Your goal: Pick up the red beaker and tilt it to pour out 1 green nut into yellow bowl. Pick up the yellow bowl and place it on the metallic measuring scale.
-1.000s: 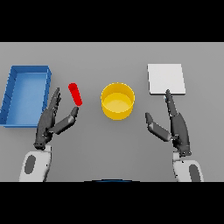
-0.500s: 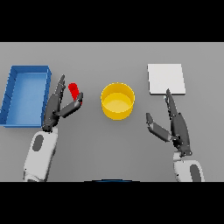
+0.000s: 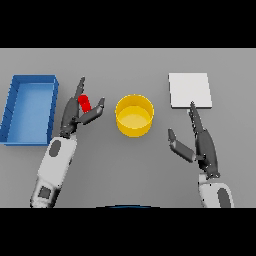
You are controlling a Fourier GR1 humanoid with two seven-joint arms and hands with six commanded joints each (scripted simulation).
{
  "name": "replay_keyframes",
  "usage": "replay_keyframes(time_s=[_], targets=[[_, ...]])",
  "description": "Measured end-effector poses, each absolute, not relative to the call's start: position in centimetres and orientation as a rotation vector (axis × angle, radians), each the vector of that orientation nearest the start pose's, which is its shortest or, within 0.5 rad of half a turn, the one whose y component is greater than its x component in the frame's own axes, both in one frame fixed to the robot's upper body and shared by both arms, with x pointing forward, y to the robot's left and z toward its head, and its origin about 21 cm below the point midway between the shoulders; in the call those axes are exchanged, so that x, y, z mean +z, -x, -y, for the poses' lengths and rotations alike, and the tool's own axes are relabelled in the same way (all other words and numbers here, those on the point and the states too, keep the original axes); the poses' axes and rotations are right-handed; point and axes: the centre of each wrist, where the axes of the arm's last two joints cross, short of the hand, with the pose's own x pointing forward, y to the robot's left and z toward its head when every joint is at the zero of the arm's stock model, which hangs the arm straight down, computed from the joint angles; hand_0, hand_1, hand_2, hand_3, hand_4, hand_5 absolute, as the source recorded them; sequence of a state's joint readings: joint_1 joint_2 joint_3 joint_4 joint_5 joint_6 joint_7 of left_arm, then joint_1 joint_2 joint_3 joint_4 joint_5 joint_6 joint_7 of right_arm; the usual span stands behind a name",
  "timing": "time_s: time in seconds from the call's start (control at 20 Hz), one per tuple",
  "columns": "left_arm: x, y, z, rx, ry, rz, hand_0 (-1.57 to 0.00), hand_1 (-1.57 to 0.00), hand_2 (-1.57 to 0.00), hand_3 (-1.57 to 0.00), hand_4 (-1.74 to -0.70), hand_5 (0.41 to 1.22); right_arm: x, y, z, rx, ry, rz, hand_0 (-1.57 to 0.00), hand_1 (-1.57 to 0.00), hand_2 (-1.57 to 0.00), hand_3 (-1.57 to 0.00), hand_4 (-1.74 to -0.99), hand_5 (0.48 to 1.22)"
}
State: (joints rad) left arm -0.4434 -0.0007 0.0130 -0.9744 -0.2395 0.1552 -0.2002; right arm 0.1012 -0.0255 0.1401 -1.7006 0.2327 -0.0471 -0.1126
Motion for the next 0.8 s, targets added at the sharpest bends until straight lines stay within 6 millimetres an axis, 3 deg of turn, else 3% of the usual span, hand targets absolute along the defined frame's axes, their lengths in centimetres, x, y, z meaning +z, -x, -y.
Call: replay_keyframes(time_s=[0.15, 0.2, 0.25, 0.35, 0.45, 0.6, 0.8], targets=[[-3.1, -35.4, -18.2, -0.275, -0.179, 1.605, 0.0, -0.02, -0.04, 0.0, -1.3, 0.715, 0.9, -22.2, 21.0, 0.233, 0.145, 1.737, 0.0, 0.0, 0.0, 0.0, -1.259, 0.691], [-3.5, -35.1, -17.9, -0.274, -0.177, 1.636, -0.09, -0.14, -0.15, -0.05, -1.32, 0.741, 0.8, -22.3, 21.0, 0.236, 0.159, 1.719, 0.0, 0.0, 0.0, 0.0, -1.255, 0.691], [-3.5, -35.3, -17.6, -0.254, -0.186, 1.639, -0.32, -0.36, -0.36, -0.22, -1.35, 0.77, 0.9, -22.4, 20.9, 0.242, 0.163, 1.72, 0.0, 0.0, 0.0, 0.0, -1.252, 0.69], [-3.7, -35.6, -17.1, -0.224, -0.198, 1.634, -0.77, -0.8, -0.79, -0.58, -1.48, 0.933, 1.1, -22.0, 21.1, 0.248, 0.166, 1.744, 0.0, 0.0, 0.0, 0.0, -1.245, 0.692], [-4.0, -35.6, -16.8, -0.241, -0.186, 1.678, -1.06, -1.08, -1.07, -0.89, -1.57, 1.036, 1.1, -22.2, 20.8, 0.26, 0.176, 1.726, 0.0, 0.0, 0.0, 0.0, -1.24, 0.693], [-4.1, -35.8, -16.1, -0.225, -0.167, 1.693, -1.31, -1.32, -1.32, -1.2, -1.61, 1.119, 1.0, -22.1, 21.0, 0.245, 0.168, 1.727, 0.0, 0.0, 0.0, 0.0, -1.232, 0.685], [-3.4, -36.2, -16.5, -0.182, -0.183, 1.706, -1.46, -1.47, -1.47, -1.42, -1.69, 1.129, 0.7, -22.4, 20.7, 0.253, 0.181, 1.72, 0.0, 0.0, 0.0, 0.0, -1.186, 0.67]])
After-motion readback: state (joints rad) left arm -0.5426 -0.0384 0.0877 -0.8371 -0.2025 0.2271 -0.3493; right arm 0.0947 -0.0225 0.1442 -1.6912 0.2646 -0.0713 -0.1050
